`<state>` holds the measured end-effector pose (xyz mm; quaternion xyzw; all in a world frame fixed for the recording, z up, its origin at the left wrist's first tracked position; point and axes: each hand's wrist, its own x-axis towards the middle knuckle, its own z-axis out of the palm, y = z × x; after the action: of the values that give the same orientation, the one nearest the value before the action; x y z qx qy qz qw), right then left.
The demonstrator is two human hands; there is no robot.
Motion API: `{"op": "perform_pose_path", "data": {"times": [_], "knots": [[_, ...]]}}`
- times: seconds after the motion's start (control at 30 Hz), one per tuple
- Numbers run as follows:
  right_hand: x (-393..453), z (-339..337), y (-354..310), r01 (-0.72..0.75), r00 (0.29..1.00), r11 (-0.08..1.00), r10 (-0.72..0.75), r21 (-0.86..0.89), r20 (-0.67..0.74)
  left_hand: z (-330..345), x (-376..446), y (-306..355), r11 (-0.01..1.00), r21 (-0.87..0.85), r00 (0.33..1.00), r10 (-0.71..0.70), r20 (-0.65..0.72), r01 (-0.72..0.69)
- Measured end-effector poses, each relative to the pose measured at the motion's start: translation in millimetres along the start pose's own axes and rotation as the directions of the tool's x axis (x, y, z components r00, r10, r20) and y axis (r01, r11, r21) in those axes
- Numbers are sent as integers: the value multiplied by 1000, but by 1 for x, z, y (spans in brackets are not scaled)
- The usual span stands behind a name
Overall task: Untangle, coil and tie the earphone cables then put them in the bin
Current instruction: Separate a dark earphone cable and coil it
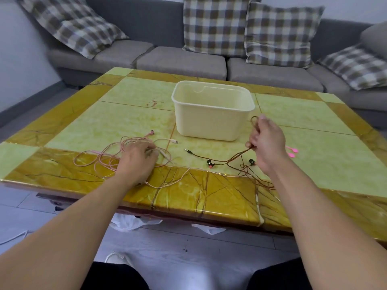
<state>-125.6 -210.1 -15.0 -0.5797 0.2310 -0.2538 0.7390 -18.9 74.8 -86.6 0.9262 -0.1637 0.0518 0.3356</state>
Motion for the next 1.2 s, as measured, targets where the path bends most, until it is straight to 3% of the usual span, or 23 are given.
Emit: {"op": "perform_pose_path", "data": {"times": [0.1, 0.23, 0.37, 0.47, 0.6, 0.73, 0.83, 0.9, 0.97, 1.03, 1.1, 1.2], "knots": [[0, -10, 12, 15, 999, 947, 1, -321, 49, 1, 2, 2, 998, 43, 996, -31, -84, 34], [-2, -26, 6, 212, 976, 700, -190, -682, 108, 4, 3, 17, 995, 93, 992, -21, -127, 33], [-9, -39, 14, 236, 955, 388, 79, -891, 287, 14, 0, 48, 983, 162, 988, 109, -113, -90], [-10, -38, 27, 321, 908, 268, 185, -908, 376, 22, -7, 69, 970, 75, 971, 226, 77, -232], [-4, -27, 36, 398, 890, 118, 188, -910, 414, 47, -17, 83, 920, 139, 887, 300, 350, -366], [1, -28, 45, 353, 889, 128, 262, -927, 375, 63, -14, 93, 880, 242, 870, 297, 393, -410], [4, -38, 39, 267, 946, 259, 115, -928, 304, 68, -14, 95, 848, 275, 847, 313, 429, -452], [9, -50, 28, 192, 980, 320, -16, -928, 198, 65, -13, 92, 840, 280, 867, 368, 337, -465], [15, -63, 19, 141, 990, 339, -70, -930, 124, 55, -12, 91, 914, 165, 928, 353, 121, -370], [20, -74, 17, 105, 994, 309, -53, -945, 93, 39, -9, 92, 981, -101, 984, 160, -78, -167], [20, -80, 20, 73, 997, 255, -4, -964, 75, 26, -6, 92, 941, -337, 976, -61, -210, -14], [19, -80, 24, 51, 998, 191, 27, -980, 57, 16, 3, 90, 757, -650, 943, -263, -203, 71]]}}
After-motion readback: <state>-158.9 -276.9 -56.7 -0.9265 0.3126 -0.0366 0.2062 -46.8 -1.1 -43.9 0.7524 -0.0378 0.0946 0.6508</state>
